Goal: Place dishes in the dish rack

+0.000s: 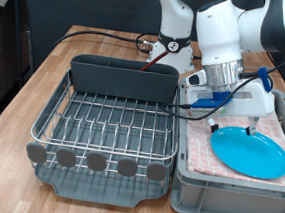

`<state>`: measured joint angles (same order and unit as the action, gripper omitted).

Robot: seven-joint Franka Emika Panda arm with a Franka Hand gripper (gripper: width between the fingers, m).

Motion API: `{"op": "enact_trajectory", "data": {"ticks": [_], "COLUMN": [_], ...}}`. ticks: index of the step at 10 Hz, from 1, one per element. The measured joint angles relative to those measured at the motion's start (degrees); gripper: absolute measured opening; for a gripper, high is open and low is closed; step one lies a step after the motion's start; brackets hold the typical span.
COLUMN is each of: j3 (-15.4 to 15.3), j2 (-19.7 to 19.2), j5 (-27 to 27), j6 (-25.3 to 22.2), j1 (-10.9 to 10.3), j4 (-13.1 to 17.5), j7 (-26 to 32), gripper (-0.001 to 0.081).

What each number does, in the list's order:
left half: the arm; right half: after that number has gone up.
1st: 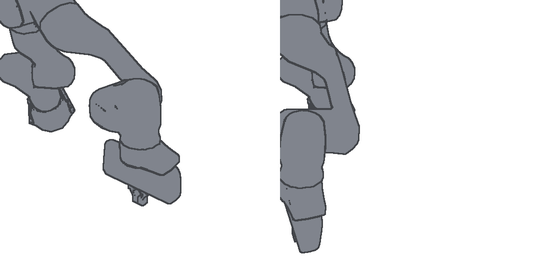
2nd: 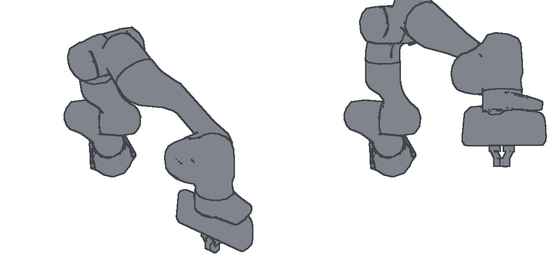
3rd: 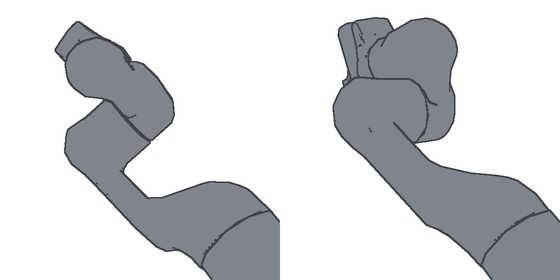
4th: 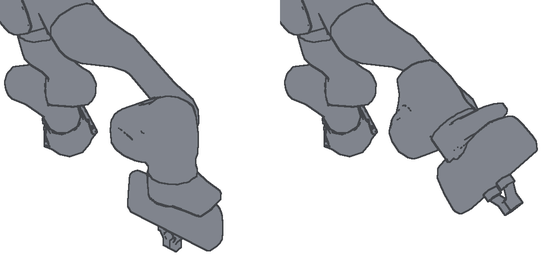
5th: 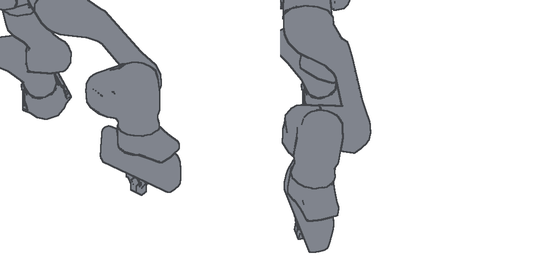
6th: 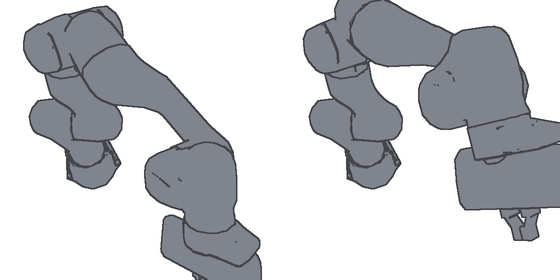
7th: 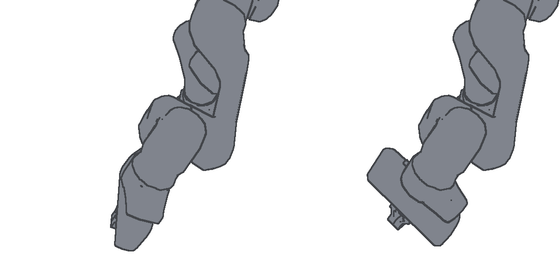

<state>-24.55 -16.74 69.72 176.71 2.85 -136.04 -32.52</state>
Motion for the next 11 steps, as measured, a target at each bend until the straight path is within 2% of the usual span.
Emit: {"op": "enact_trajectory", "data": {"ticks": [1, 2, 4, 5, 6, 7, 8, 10, 11], "j3": [0.0, 0.0, 0.0, 0.0, 0.0, 0.0, 0.0, 0.3, 1.4], "j2": [0.0, -0.1, -0.1, -0.1, -0.1, -0.1, -0.1, -0.1, -0.1], "j5": [0.1, 0.1, 0.3, 0.4, 0.5, 0.6, 0.7, 0.0, -2.1], "j6": [0.1, 0.1, 0.1, 0.2, 0.2, 0.2, 0.2, 0.2, 0.2], "j1": [0.0, 0.0, 0.0, 0.0, 0.0, 0.0, 0.0, -0.2, -1.0], "j4": [0.0, 0.0, 0.0, 0.0, 0.0, 0.0, 0.0, 0.0, 0.0], "j7": [0.0, 0.0, 0.0, 0.0, 0.0, 0.0, 0.0, -0.7, -2.9], "gripper": [0.0712, 0.0712, 0.0372, 0.0372, 0.0192, 0.0192, 0.0046, 0.0024, 0.0024]}}
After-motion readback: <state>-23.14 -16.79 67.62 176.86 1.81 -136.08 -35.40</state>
